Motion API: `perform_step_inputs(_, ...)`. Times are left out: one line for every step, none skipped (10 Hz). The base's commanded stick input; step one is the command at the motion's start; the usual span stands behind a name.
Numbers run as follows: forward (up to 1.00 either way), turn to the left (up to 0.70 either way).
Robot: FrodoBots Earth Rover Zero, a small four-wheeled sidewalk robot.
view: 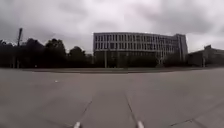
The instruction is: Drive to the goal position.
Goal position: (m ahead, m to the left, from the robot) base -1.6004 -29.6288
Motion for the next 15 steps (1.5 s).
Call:
perform_step_inputs(0.00, -1.00)
perform_step_inputs(0.00, -1.00)
perform_step_inputs(0.00, -1.00)
perform_step_inputs(0.00, -1.00)
perform_step_inputs(0.00, -1.00)
perform_step_inputs(0.00, -1.00)
perform_step_inputs(0.00, -1.00)
perform_step_inputs(0.00, -1.00)
perform_step_inputs(0.00, -1.00)
perform_step_inputs(0.00, -1.00)
perform_step_inputs(0.00, -1.00)
perform_step_inputs(0.00, -1.00)
perform_step_inputs(0.00, -1.00)
perform_step_inputs(0.00, -1.00)
perform_step_inputs(0.00, -1.00)
